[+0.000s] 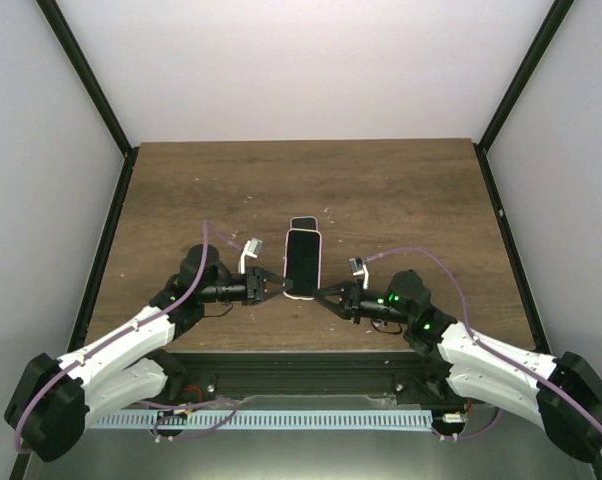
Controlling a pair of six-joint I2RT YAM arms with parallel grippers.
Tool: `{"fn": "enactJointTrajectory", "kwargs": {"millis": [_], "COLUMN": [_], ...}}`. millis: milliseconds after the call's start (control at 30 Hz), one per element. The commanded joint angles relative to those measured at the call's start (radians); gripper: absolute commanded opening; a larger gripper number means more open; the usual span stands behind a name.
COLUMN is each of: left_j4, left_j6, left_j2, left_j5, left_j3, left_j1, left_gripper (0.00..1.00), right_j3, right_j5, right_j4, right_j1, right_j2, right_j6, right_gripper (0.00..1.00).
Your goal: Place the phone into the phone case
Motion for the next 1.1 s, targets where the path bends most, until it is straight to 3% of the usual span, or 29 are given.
{"fn": "enactJointTrajectory", "kwargs": {"millis": [0,133,300,500,667,833,967,1067], "left_j4": [-0.056,-0.042,0.115,0.155,0.234,0.199,0.138,0.047], "left_j6": [0.071,0.025,-0.142,-0.203,-0.275,-0.237,-0.138,-0.069], "left_j2": [0.009,0.012,0.006,-0.021,-0.053,-0.061,-0.069,-0.092], "left_j5": [-0.017,-0.002,0.040,0.053,0.016,0.004,0.007,0.014], "left_j3": [-0.008,-0.013,-0.053,-0.036,-0.047,-0.027,-0.007,0.013], "left_j1": [0.010,0.010,0.010,0.009,0.010,0.010,0.010,0.012], "left_gripper": [0.00,0.00,0.00,0.00,0.00,0.00,0.00,0.14], "right_j3": [0.025,0.060,0.080,0.165,0.174,0.208,0.219,0.228], "right_j5": [0.050,0.022,-0.064,-0.062,-0.030,0.005,0.009,-0.013], "right_j4": [0.110,0.076,0.173,0.043,0.055,0.058,0.071,0.035], "right_j1": [-0.008,-0.008,-0.008,-0.008,-0.007,-0.007,-0.006,-0.007], "right_j2": [-0.039,-0.028,0.002,-0.011,0.003,0.046,0.057,0.036], "right_j6": [-0.033,-0.162,-0.336,-0.461,-0.438,-0.397,-0.376,-0.414], "right_gripper": [0.01,0.01,0.01,0.32,0.36,0.25,0.05,0.01]}}
